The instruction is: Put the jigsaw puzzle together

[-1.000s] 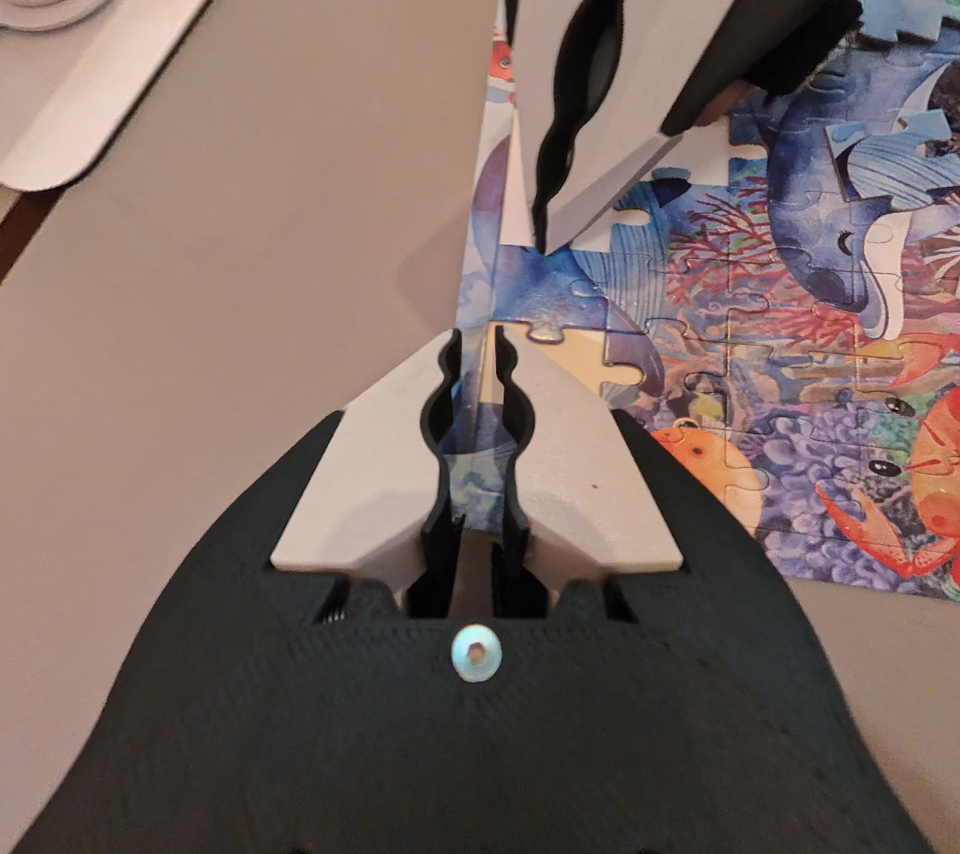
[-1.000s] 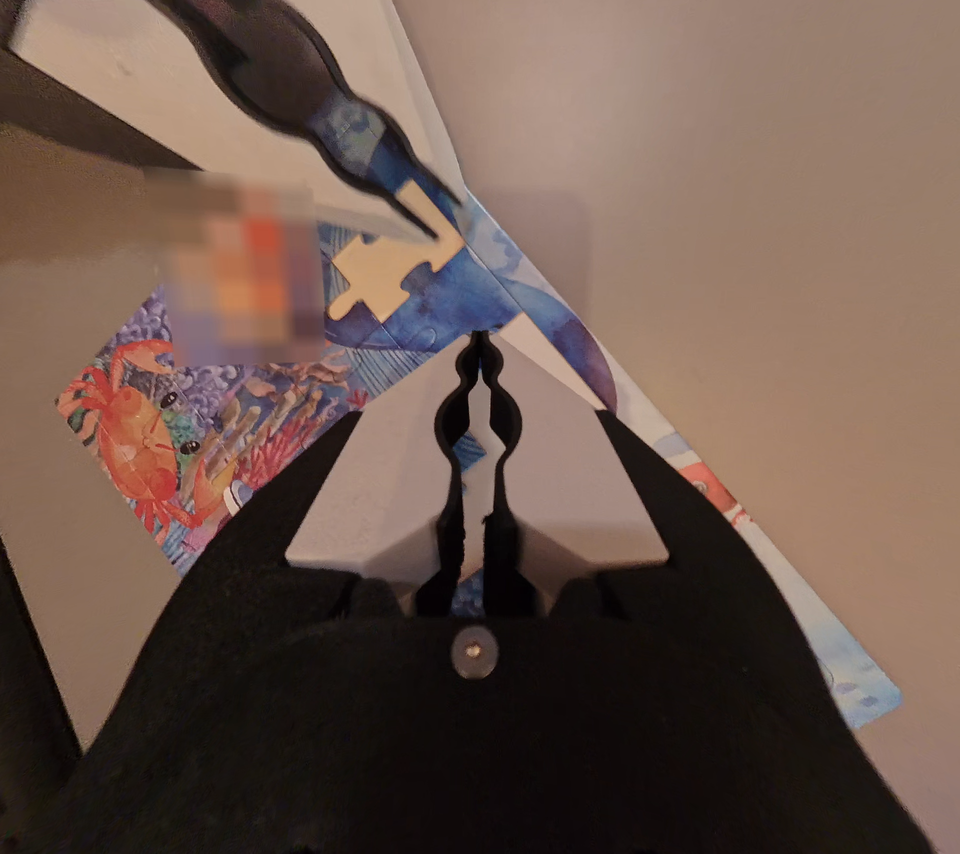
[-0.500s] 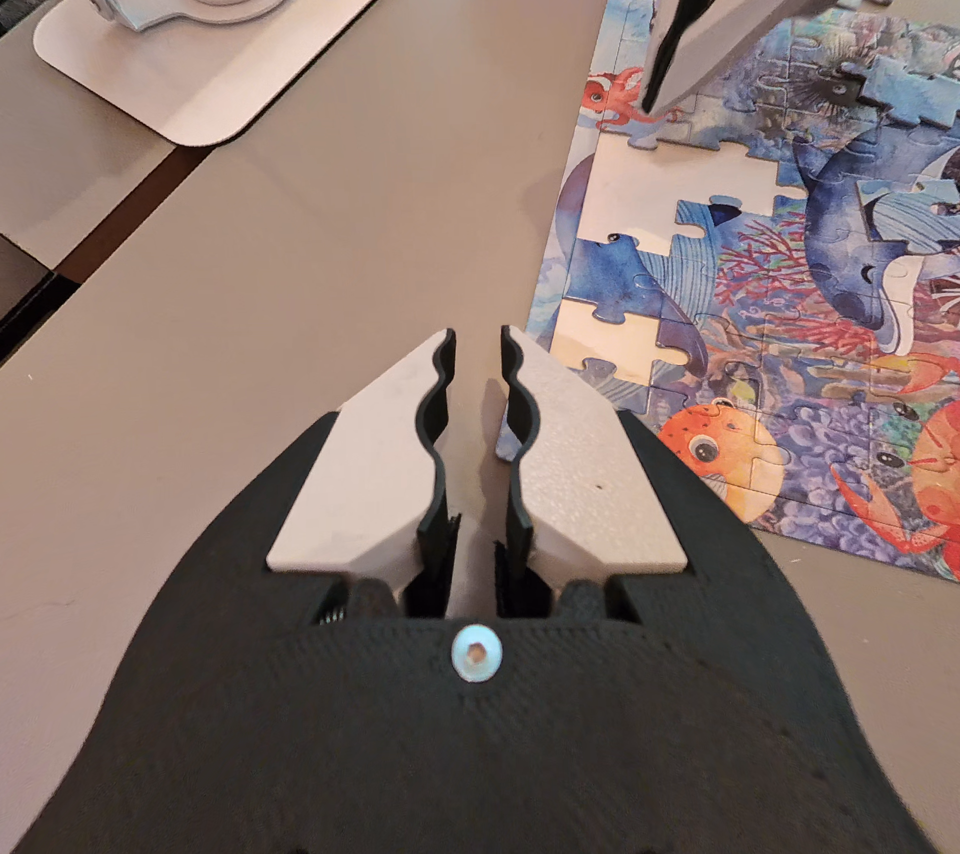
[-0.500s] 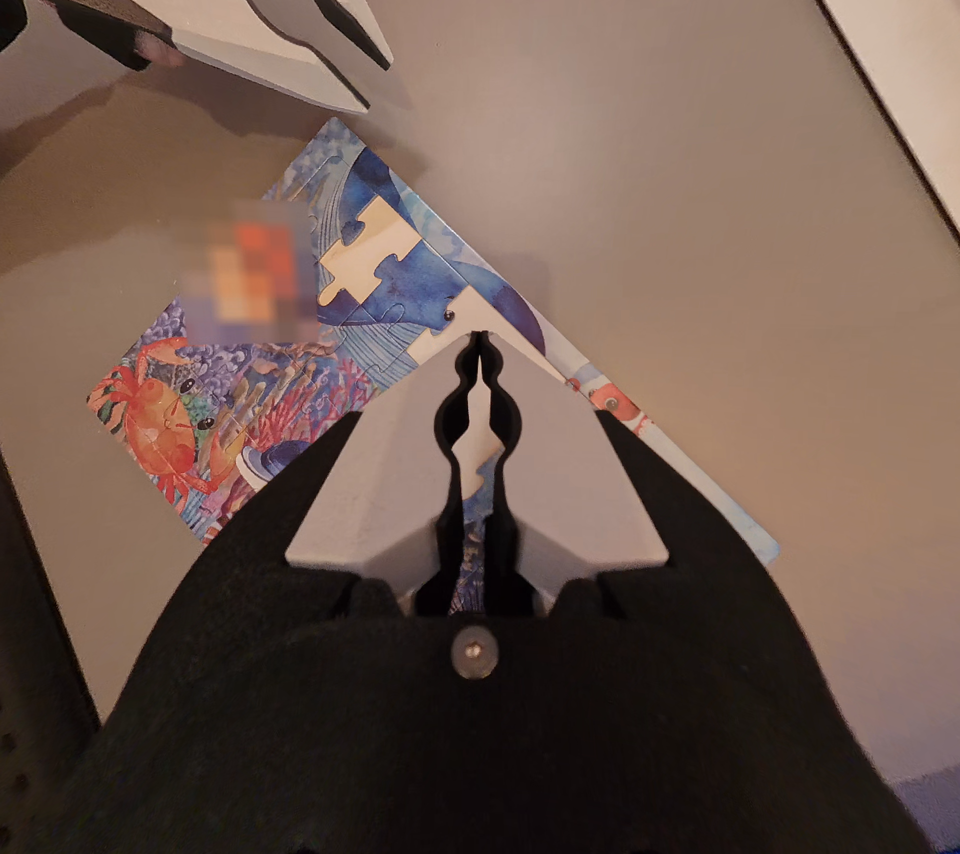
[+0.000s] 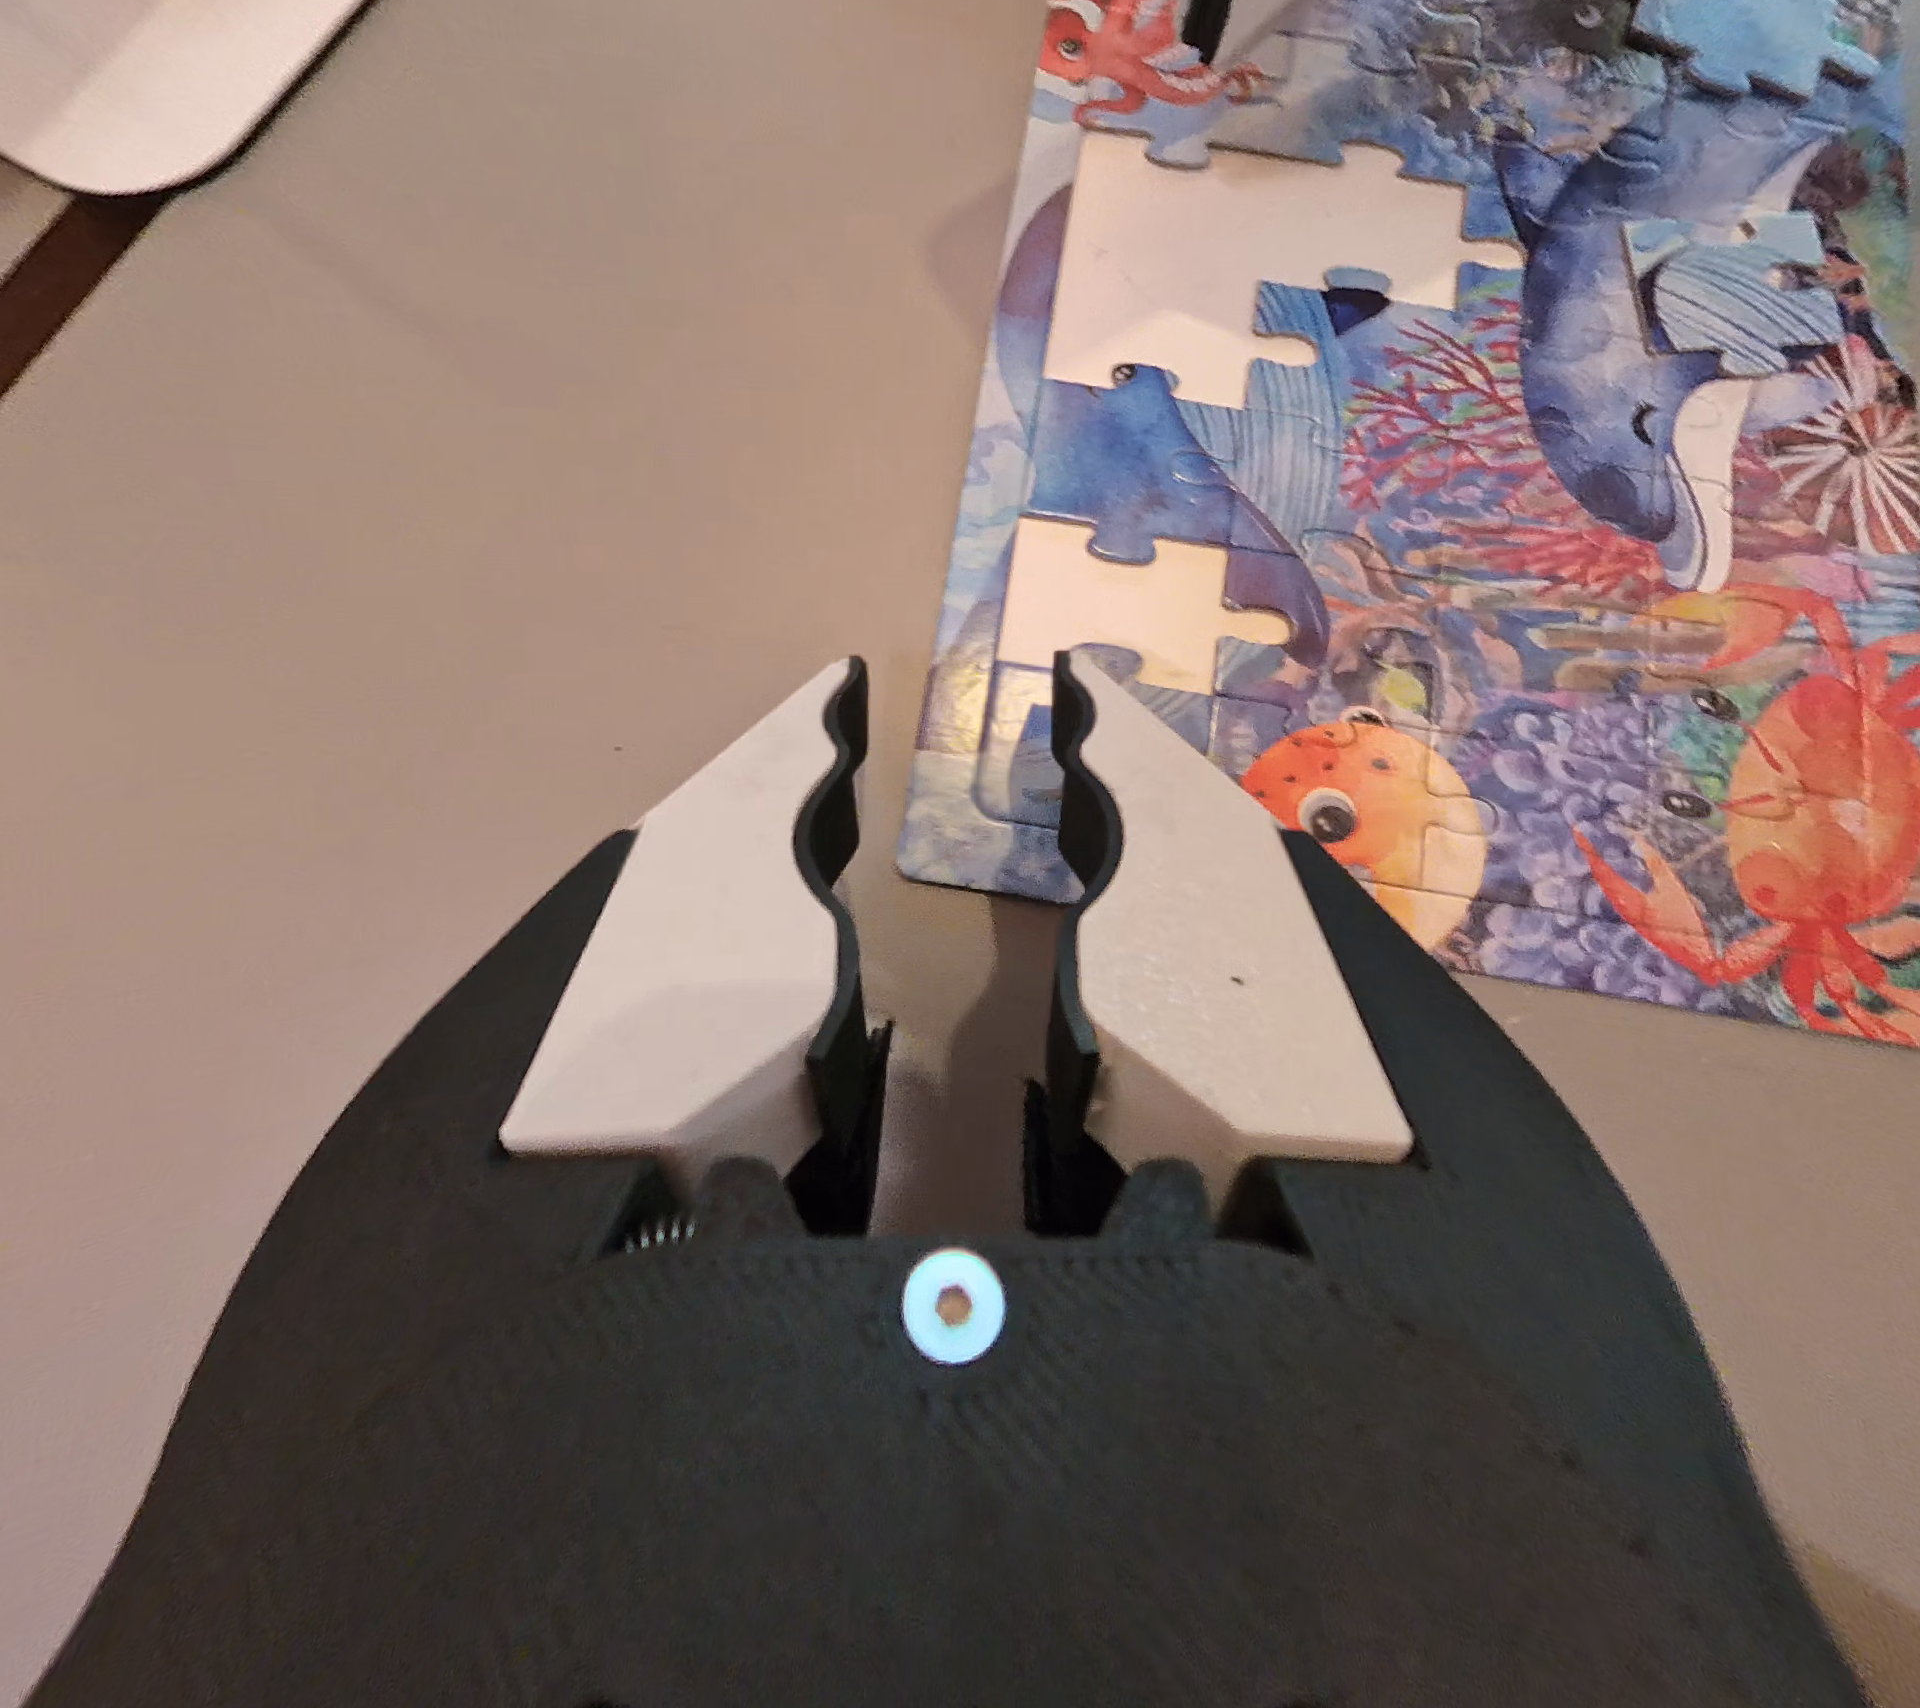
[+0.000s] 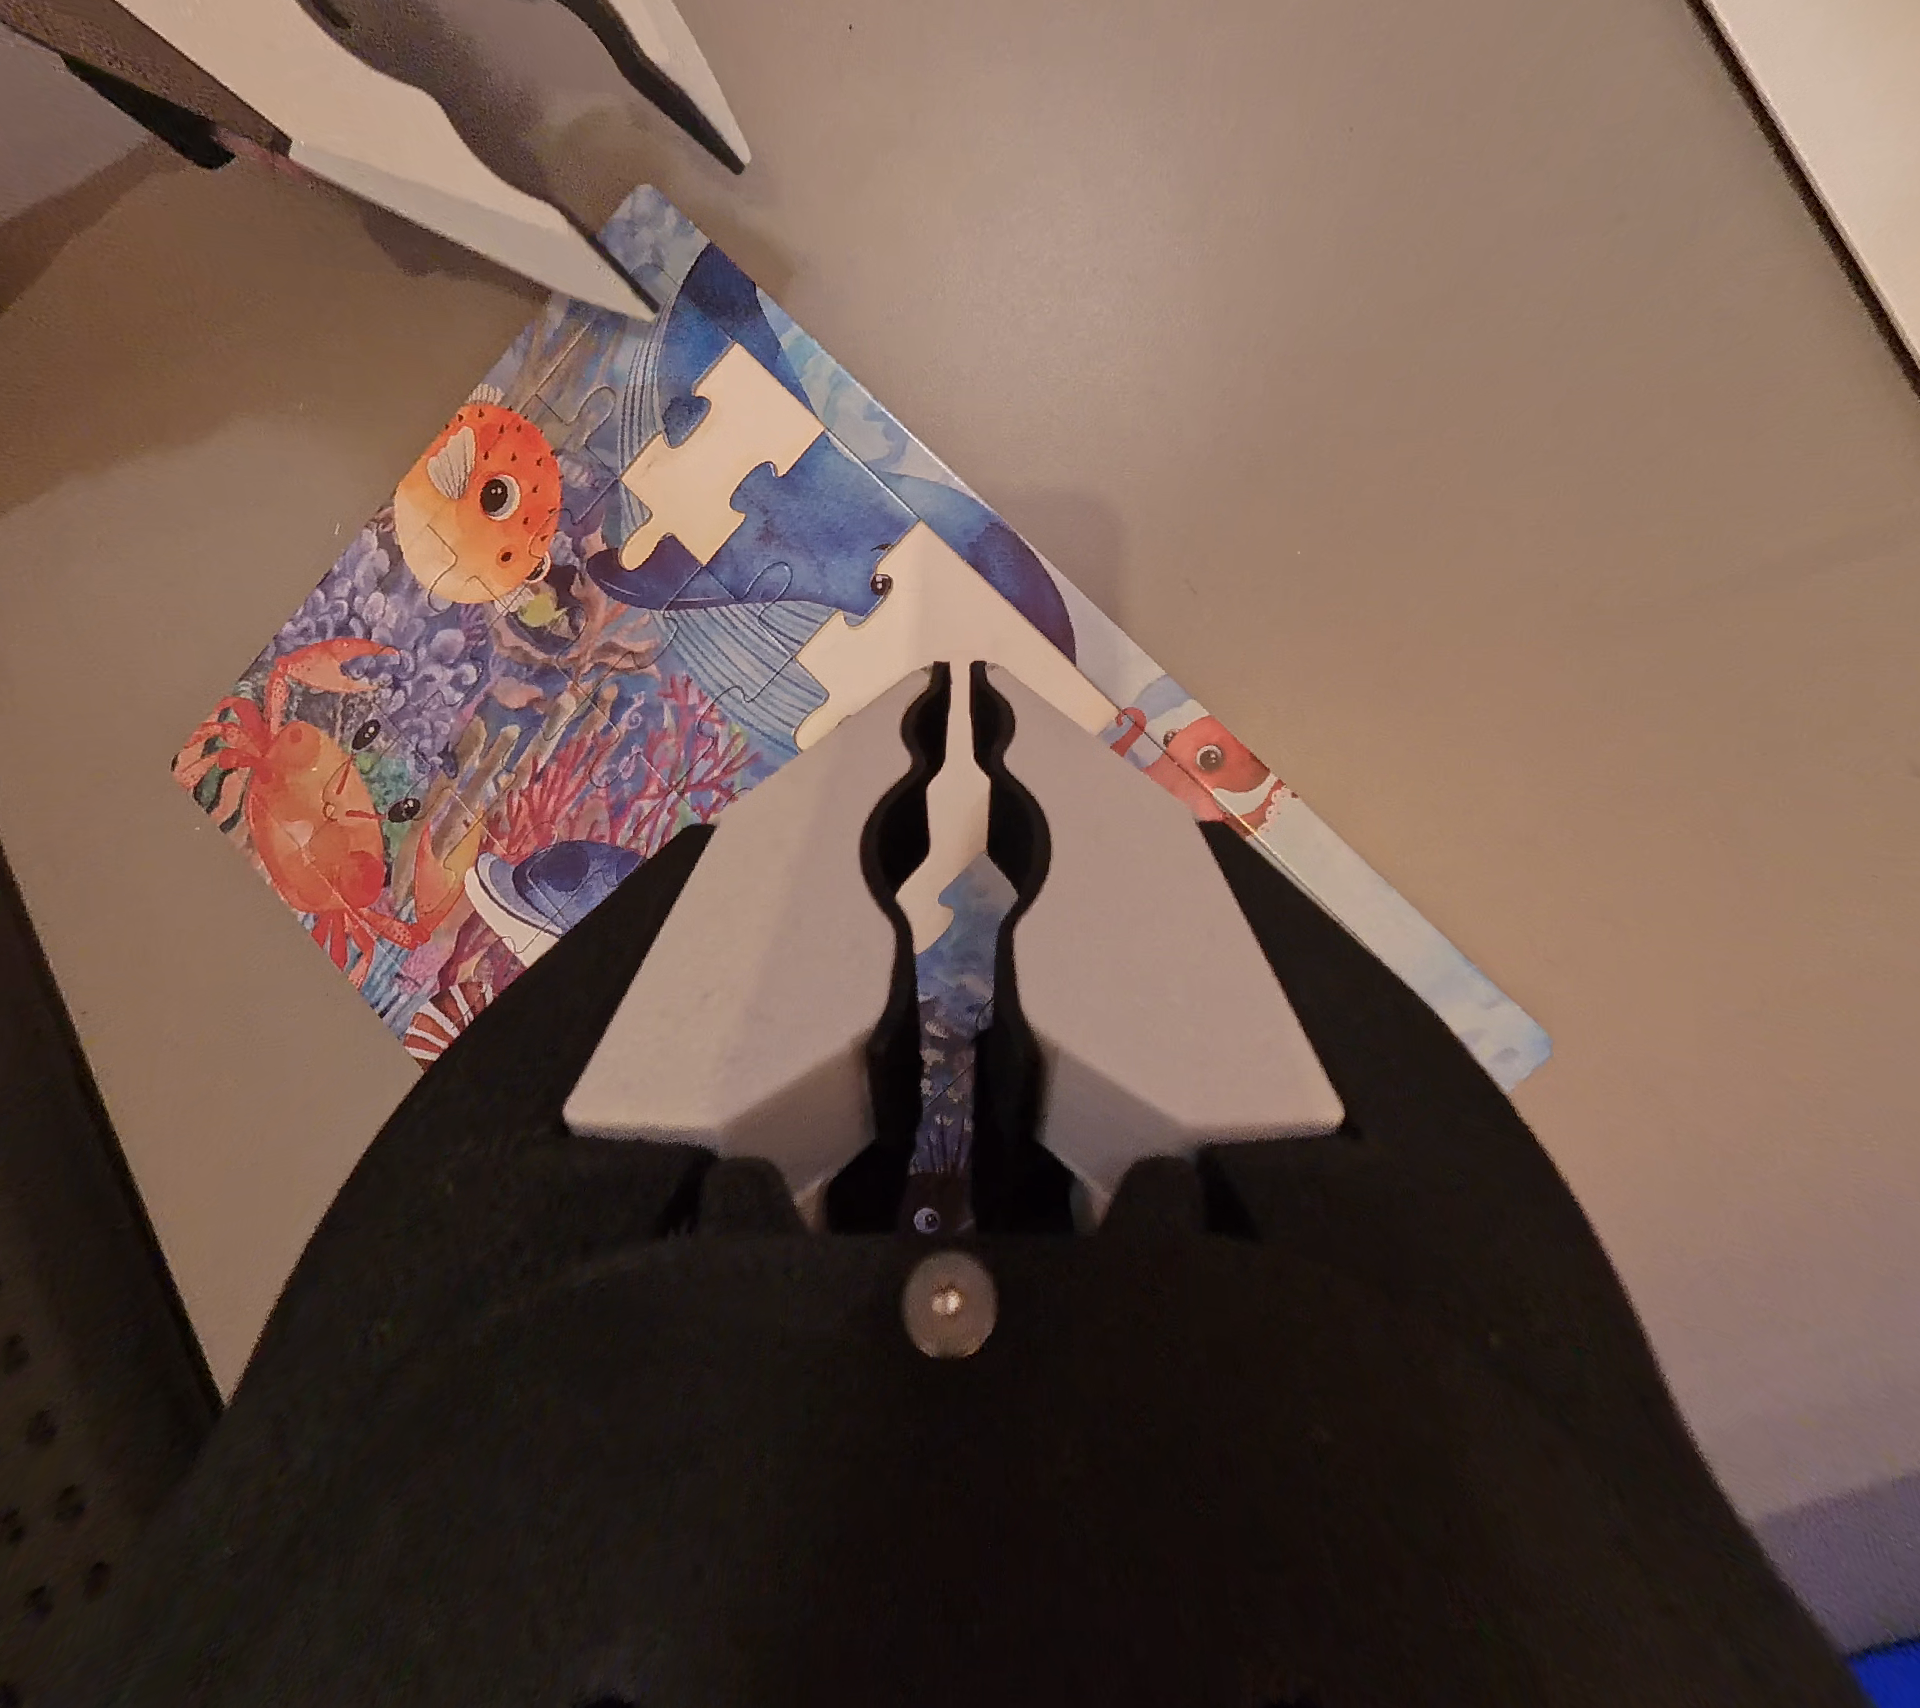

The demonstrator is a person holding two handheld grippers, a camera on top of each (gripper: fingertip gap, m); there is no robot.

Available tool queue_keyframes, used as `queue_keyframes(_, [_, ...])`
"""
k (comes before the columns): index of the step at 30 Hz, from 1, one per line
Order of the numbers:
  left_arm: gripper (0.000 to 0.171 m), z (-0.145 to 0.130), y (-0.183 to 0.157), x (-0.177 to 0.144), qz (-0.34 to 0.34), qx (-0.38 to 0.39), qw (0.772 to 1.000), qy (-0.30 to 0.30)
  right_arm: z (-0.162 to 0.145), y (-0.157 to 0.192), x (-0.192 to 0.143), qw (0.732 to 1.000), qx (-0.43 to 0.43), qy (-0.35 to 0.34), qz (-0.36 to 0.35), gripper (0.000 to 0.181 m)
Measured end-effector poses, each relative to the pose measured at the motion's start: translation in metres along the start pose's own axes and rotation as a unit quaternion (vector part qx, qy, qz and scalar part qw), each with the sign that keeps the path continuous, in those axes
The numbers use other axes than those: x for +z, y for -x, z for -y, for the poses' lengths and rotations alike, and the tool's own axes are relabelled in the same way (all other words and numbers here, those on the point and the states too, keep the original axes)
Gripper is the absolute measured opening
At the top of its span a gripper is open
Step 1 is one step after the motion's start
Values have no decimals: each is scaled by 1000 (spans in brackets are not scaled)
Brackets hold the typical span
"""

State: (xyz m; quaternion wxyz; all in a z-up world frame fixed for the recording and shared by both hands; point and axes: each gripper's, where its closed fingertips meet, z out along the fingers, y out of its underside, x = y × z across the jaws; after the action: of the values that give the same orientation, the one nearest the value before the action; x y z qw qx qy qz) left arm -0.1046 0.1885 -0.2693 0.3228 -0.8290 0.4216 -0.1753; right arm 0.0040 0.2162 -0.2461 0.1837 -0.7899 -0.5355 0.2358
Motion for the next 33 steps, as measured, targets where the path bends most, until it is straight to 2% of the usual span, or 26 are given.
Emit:
queue_keyframes(5, [36,-10,-17,3,-38,17,999,27,-7,3,1,1000,-2,20,11,3])
queue_keyframes(10, [36,-16,-16,6,-30,22,998,43,-12,7,4,999,-6,34,18,4])
queue_keyframes(12, [32,-18,-10,6,-14,27,998,47,-13,7,4,999,-7,36,18,4])
queue_keyframes(17, [45,-19,-3,6,3,23,998,52,-13,7,4,999,-6,35,18,4])
queue_keyframes(20, [39,-19,9,4,39,32,997,58,-13,7,4,999,-7,35,17,4])
queue_keyframes(26, [35,-21,20,0,65,31,996,59,-13,6,4,999,-7,32,16,5])
queue_keyframes(28, [37,-23,23,-11,66,23,996,54,-13,6,3,999,-7,31,16,6])
queue_keyframes(31, [40,-25,34,-47,75,-8,997,24,-14,5,1,999,-5,28,16,7])
queue_keyframes(33, [43,-42,41,-71,88,-28,995,37,-14,4,1,999,-3,27,18,7])
